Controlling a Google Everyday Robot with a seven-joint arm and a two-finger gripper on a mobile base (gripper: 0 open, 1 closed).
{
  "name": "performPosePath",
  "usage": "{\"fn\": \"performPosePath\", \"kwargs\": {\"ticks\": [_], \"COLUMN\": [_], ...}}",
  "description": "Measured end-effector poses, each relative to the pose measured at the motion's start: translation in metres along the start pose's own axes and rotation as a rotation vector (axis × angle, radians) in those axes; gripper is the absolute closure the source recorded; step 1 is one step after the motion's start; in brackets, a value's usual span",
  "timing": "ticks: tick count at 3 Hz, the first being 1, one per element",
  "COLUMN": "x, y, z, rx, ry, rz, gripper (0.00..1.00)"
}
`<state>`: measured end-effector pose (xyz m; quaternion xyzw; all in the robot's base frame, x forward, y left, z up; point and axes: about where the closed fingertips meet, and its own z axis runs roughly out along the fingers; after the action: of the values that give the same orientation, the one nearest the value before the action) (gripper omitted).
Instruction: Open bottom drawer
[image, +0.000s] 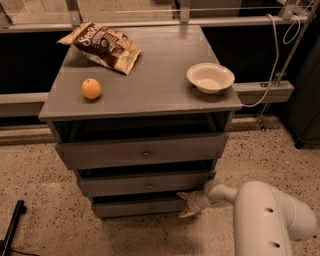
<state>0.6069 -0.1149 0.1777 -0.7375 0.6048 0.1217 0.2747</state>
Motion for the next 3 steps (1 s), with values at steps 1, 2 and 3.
{"fn": "performPosePath", "kwargs": {"ticks": [1,2,3], "x": [-0.0102,-0.0147,-0.0169], "y": [0.0150,0.0163,0.0152], "z": [0.0042,0.0005,-0.0031], "rx": [-0.002,-0.001,-0.001], "ry": [0.000,0.000,0.000], "rz": [0.007,0.008,0.008], "gripper": [0.53,0.50,0.48]}}
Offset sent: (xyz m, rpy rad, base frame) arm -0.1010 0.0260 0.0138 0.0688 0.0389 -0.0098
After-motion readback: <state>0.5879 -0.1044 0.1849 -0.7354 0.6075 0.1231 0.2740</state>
